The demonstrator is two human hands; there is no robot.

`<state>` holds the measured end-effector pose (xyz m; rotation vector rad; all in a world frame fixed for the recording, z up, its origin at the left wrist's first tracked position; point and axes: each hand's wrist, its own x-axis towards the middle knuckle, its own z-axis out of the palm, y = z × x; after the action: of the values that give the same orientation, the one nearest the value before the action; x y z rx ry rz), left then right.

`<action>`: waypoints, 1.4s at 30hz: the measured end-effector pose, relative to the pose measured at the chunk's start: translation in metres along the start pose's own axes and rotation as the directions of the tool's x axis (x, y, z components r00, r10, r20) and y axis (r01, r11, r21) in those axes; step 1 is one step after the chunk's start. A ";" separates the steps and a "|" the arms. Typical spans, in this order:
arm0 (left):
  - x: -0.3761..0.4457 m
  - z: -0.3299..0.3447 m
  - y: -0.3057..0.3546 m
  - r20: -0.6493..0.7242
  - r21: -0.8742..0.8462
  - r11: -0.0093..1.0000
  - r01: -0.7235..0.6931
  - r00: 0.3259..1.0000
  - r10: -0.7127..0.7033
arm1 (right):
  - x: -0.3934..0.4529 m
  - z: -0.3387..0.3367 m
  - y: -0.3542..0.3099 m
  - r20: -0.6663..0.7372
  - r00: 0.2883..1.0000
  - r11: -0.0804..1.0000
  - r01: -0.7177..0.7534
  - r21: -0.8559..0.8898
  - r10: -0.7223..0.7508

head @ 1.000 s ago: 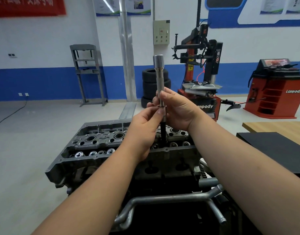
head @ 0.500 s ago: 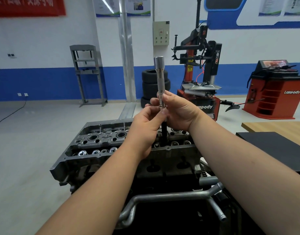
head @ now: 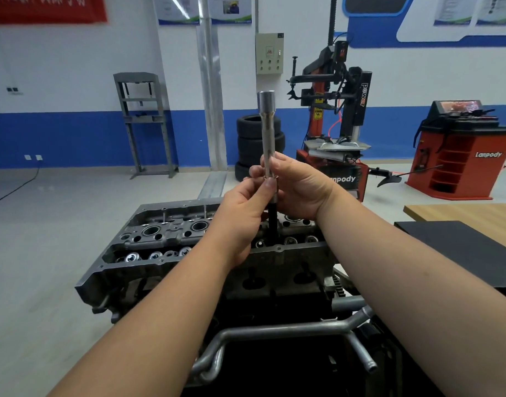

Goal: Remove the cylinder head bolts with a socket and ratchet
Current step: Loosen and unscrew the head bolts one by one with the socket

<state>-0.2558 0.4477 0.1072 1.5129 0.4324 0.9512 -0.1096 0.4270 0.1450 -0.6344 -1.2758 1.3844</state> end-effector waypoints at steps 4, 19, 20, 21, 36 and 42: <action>0.000 0.000 0.001 0.004 -0.038 0.999 0.034 0.999 -0.034 | -0.001 -0.004 0.001 -0.029 0.999 0.999 -0.035 -0.028 0.034; -0.001 -0.001 0.000 0.018 -0.018 1.000 0.003 1.000 -0.003 | 0.000 -0.009 0.002 0.011 1.000 1.000 -0.027 -0.013 0.027; -0.001 -0.001 0.000 0.022 -0.016 1.000 -0.004 1.000 0.004 | 0.000 -0.009 0.002 0.025 0.999 1.000 -0.024 0.007 0.023; -0.001 -0.001 -0.001 0.022 -0.008 1.000 -0.015 1.000 0.015 | 0.000 -0.008 0.001 0.049 0.999 0.999 -0.017 0.037 0.015; -0.001 -0.001 0.000 0.004 -0.031 0.999 -0.016 1.000 0.016 | -0.002 -0.003 -0.001 0.062 0.998 0.998 -0.030 0.048 0.027; -0.003 0.001 0.000 0.006 -0.041 0.999 -0.036 0.999 0.036 | -0.001 -0.001 -0.001 0.042 0.999 1.000 0.011 -0.013 -0.011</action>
<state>-0.2571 0.4453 0.1067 1.4909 0.3797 0.9770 -0.1082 0.4260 0.1451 -0.6090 -1.3211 1.3880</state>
